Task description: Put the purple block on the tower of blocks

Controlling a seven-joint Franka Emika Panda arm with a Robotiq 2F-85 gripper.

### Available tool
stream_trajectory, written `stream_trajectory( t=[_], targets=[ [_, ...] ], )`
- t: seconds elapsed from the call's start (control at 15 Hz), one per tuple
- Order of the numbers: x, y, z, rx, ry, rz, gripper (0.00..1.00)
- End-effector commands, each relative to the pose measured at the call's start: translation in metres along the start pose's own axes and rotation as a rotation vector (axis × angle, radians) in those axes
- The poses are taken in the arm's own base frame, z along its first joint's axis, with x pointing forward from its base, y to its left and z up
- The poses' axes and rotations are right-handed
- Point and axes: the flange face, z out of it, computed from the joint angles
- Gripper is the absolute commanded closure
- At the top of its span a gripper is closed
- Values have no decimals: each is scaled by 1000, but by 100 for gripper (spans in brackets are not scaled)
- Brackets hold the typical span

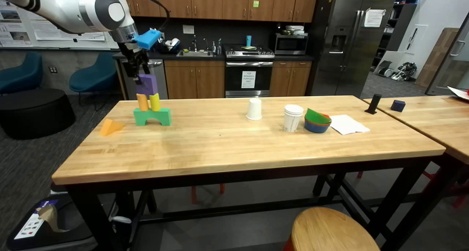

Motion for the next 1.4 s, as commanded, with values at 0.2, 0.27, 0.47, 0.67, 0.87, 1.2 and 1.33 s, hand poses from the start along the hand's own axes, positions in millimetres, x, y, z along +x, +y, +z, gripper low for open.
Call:
stream_trajectory(
  t=[0.2, 0.27, 0.47, 0.67, 0.87, 1.2, 1.33],
  targets=[
    [1, -1, -9, -23, 7, 4, 0],
    [1, -1, -9, -24, 7, 4, 0],
    [1, -2, -10, -25, 7, 6, 0],
    [0, 1, -3, -10, -1, 0, 0],
    [0, 1, -2, -8, 0, -1, 0],
    [0, 1, 0, -5, 0, -1, 0],
    [0, 1, 0, -5, 0, -1, 0]
  ],
)
